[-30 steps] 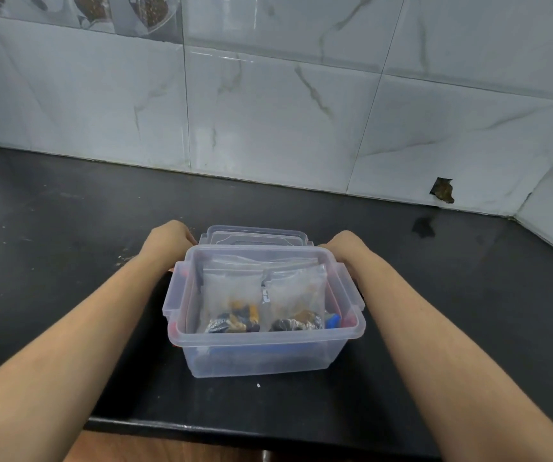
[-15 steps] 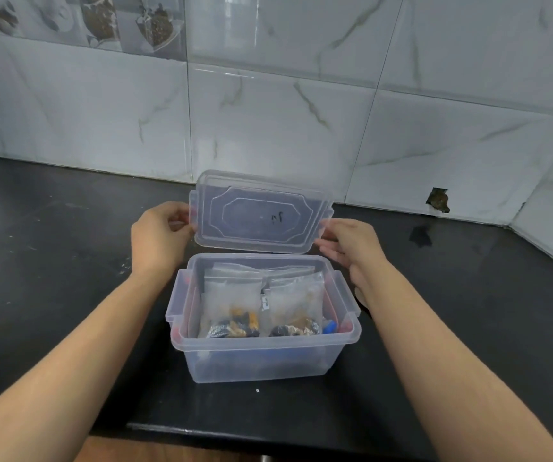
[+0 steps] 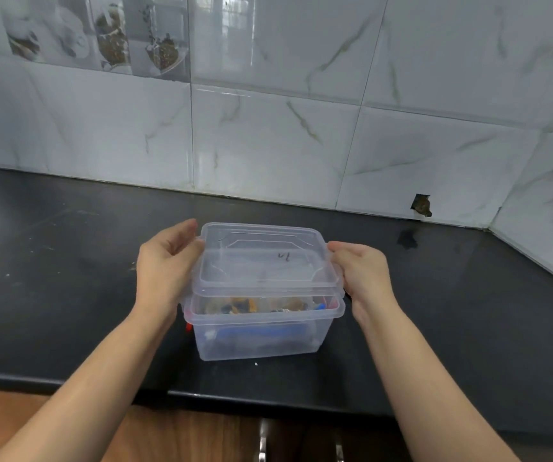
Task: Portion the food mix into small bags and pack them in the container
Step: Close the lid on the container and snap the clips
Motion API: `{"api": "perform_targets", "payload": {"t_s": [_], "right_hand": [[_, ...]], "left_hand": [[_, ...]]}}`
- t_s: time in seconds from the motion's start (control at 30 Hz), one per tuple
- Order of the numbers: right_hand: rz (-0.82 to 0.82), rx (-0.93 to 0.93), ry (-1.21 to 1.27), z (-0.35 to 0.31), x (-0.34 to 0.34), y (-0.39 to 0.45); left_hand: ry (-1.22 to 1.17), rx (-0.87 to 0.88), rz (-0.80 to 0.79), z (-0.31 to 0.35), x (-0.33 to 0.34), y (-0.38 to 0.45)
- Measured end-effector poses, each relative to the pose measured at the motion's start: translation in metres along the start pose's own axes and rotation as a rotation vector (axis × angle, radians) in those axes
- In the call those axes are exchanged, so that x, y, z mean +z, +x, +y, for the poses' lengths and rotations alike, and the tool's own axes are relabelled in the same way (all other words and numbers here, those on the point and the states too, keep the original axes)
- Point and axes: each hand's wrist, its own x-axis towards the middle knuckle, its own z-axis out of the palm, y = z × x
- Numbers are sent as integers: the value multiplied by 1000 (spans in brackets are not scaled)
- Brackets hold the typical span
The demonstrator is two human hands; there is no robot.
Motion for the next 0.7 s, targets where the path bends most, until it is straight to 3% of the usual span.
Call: {"api": "perform_targets", "payload": {"t_s": [0.3, 0.7], "right_hand": [[12, -120, -296, 4, -6, -16], [22, -141, -401, 6, -9, -25]], "left_hand": [[196, 39, 41, 5, -4, -22], [227, -9, 68, 12, -12, -36]]}}
